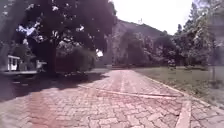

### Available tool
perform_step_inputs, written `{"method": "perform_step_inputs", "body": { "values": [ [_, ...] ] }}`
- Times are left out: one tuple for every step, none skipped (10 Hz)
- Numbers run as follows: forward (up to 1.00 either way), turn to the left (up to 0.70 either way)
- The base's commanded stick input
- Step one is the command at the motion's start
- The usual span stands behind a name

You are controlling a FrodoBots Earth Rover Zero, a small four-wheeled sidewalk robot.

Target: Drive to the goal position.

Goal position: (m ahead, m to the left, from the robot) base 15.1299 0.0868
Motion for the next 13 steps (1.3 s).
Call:
{"method": "perform_step_inputs", "body": {
  "values": [
    [0.7, -0.01],
    [0.7, 0.0],
    [0.7, 0.0],
    [0.7, 0.0],
    [0.7, 0.0],
    [0.7, 0.0],
    [0.7, 0.0],
    [0.7, 0.0],
    [0.7, 0.0],
    [0.7, 0.0],
    [0.7, 0.0],
    [0.7, 0.0],
    [0.7, 0.0]
  ]
}}
